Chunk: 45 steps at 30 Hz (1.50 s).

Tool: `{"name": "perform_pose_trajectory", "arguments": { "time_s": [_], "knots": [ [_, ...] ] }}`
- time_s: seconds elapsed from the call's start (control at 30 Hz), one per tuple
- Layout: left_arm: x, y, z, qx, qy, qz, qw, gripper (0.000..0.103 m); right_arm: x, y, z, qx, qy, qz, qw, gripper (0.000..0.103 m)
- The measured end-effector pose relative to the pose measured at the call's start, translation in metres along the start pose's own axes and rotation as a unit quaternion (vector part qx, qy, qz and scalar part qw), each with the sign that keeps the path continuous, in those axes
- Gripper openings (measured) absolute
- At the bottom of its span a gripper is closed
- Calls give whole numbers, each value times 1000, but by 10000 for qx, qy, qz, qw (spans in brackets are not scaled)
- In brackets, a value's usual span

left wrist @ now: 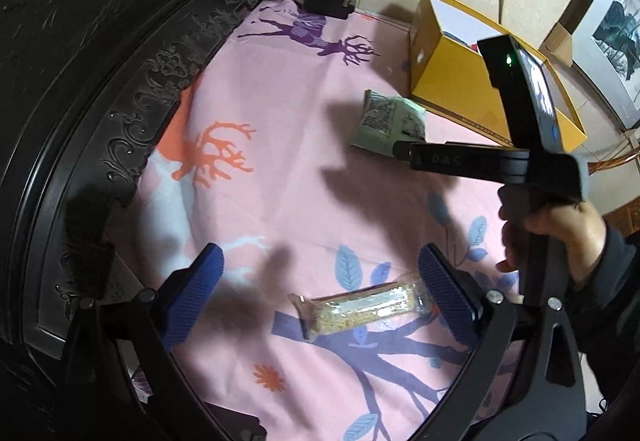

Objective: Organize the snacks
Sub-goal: 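Grasp the green seed bag with the right tool while the left tool grasps the rice cracker stick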

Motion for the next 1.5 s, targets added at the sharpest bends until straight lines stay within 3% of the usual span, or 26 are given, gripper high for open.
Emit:
{"name": "perform_pose_trajectory", "arguments": {
  "time_s": [0.17,0.37,0.47,0.63,0.7,0.77,0.83,0.93,1.03,1.3,1.4,1.5],
  "knots": [
    [-1,-10,2,52,-75,-16,10000,99,8,-5,20,93,-69,253,9996,75],
    [1,-20,3,104,-110,-64,9999,99,33,-11,32,13,245,356,9991,78],
    [4,-17,4,85,-117,-29,9999,99,42,-11,36,-91,288,408,9987,84],
    [5,-10,5,34,-153,76,9998,99,54,-7,39,55,488,1132,9924,92],
    [4,-9,8,47,-203,76,9998,99,58,-9,42,-199,528,1026,9931,93],
    [4,-10,9,71,-215,78,9997,99,60,-14,47,-646,520,612,9947,82],
    [6,-11,8,89,-206,72,9997,99,62,-19,45,-1025,725,-5,9921,43],
    [7,-16,10,137,-210,29,9997,99,62,-21,40,-1053,868,-416,9898,22],
    [6,-21,14,170,-278,-26,9995,99,62,-22,34,-1016,918,-610,9887,13],
    [-6,-13,28,85,-524,175,9984,99,53,-16,9,-783,1052,-666,9891,10],
    [-14,0,32,-52,-572,485,9972,99,43,-2,-5,-751,1062,-593,9897,10],
    [-31,26,44,-211,-658,1281,9893,99,28,16,-18,-759,1055,-537,9901,10]
  ]
}}
Point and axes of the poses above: each gripper's, at about its wrist camera, not at the fingertips, and z roughly the way its jaws point, y to its right, x to its top, the point moved 10 cm from there along z, roughly the way its jaws point
